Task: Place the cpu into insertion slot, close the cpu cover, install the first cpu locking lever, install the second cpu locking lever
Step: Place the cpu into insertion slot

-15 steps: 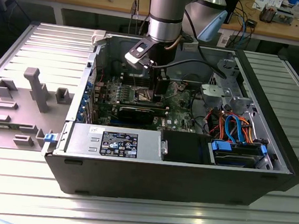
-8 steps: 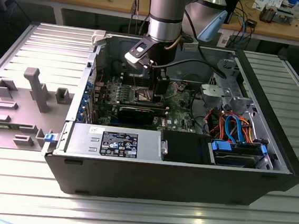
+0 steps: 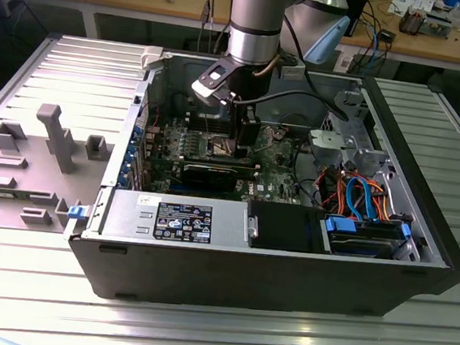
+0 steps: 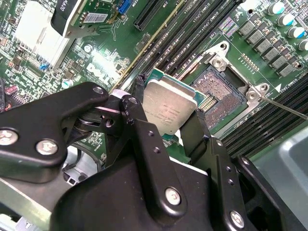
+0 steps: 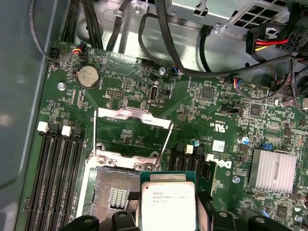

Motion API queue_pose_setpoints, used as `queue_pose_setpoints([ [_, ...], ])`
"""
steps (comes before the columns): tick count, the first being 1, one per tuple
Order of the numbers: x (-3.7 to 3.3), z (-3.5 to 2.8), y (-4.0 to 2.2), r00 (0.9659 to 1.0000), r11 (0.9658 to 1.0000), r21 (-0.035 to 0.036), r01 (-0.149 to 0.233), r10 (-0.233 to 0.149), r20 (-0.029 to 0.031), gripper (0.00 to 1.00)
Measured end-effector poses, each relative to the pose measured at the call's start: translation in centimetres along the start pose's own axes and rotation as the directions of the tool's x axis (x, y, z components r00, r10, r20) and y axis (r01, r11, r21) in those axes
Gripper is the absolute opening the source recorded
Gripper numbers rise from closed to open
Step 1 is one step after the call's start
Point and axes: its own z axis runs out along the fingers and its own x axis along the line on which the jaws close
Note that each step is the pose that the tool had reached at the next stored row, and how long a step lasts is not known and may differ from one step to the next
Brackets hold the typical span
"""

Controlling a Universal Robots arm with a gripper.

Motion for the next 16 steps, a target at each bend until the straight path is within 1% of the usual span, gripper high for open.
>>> queue_pose_setpoints([
  [8,0.0,0.02,0.0,0.9999,1.0,0.0025,-0.009,0.009,0.0064,0.55],
  [11,0.01,0.03,0.0,0.9999,0.9999,0.0039,-0.014,0.014,0.01,0.55],
  [13,0.0,0.04,0.0,0.9997,0.9998,0.0053,-0.019,0.019,0.0136,0.55],
  [16,0.01,0.05,0.0,0.9996,0.9997,0.0064,-0.023,0.023,0.0163,0.55],
])
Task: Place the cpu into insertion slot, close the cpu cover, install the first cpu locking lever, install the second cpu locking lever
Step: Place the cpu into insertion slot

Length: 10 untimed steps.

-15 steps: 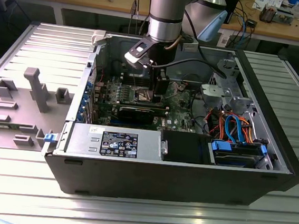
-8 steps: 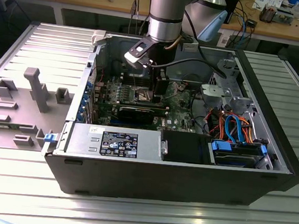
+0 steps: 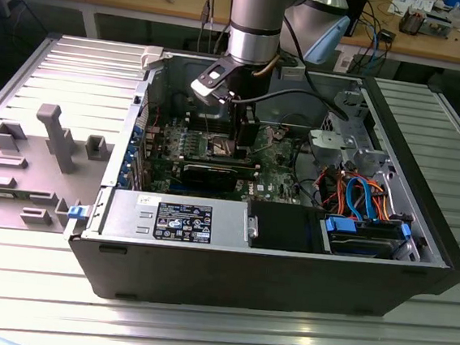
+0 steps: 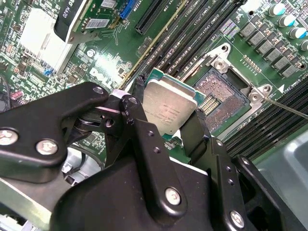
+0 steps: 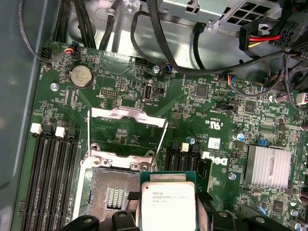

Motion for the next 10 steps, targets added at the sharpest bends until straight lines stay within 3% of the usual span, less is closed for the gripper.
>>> queue_pose_setpoints([
  [10,0.0,0.02,0.0,0.9999,0.9999,0.0035,-0.014,0.014,0.007,0.55],
])
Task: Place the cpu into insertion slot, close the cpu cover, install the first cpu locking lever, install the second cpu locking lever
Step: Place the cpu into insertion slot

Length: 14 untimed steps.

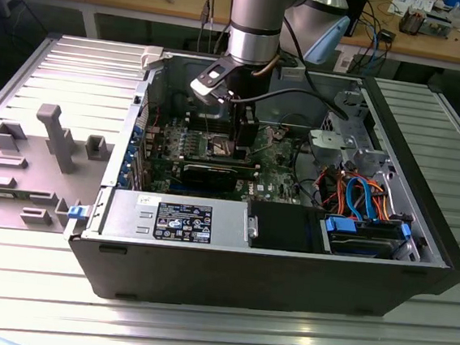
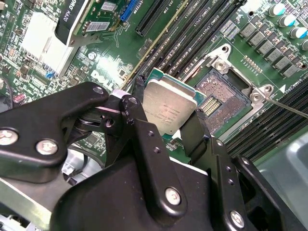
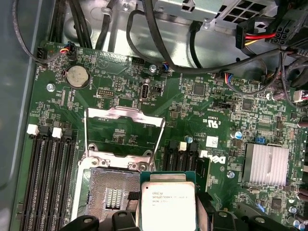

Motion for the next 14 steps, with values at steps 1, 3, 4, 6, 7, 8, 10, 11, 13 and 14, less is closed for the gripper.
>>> queue_pose_setpoints([
  [1,0.0,0.0,0.0,1.0,1.0,0.0005,-0.002,0.002,0.0007,0.55],
  [3,0.0,0.0,0.0,1.0,1.0,0.0012,-0.005,0.005,0.0021,0.55],
  [4,0.0,0.01,0.0,1.0,1.0,0.0014,-0.006,0.006,0.0025,0.55],
  [6,0.0,0.01,0.0,1.0,1.0,0.002,-0.008,0.008,0.0038,0.55],
  [7,0.0,0.01,0.0,0.9999,0.9999,0.0024,-0.01,0.01,0.0044,0.55],
  [8,0.0,0.01,0.0,0.9999,0.9999,0.0026,-0.011,0.011,0.0048,0.55],
  [10,0.0,0.02,0.0,0.9999,0.9999,0.0031,-0.013,0.013,0.0056,0.55],
  [11,0.0,0.02,0.0,0.9999,0.9999,0.0035,-0.015,0.015,0.0063,0.55],
  [13,0.01,0.02,0.0,0.9998,0.9998,0.0042,-0.018,0.018,0.0074,0.55],
  [14,0.01,0.03,0.0,0.9998,0.9998,0.0045,-0.019,0.019,0.0079,0.55],
])
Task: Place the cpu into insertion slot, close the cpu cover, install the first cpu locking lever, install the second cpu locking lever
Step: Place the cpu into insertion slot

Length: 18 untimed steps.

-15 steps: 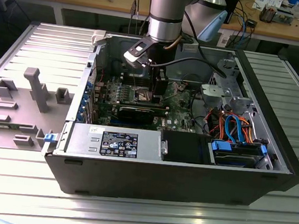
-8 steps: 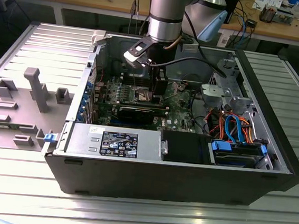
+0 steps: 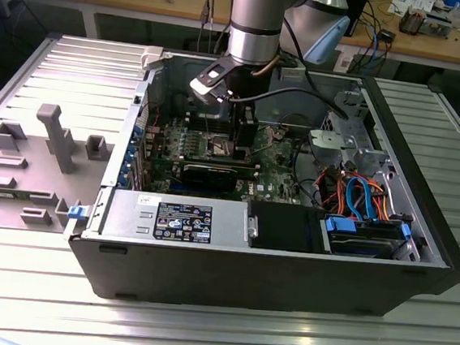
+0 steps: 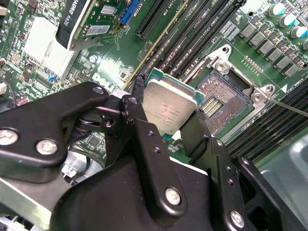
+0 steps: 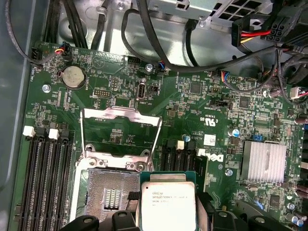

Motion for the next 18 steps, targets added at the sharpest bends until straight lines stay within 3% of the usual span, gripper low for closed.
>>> queue_pose_setpoints([
  [18,0.01,0.04,0.0,0.9997,0.9997,0.0056,-0.024,0.024,0.0098,0.55],
])
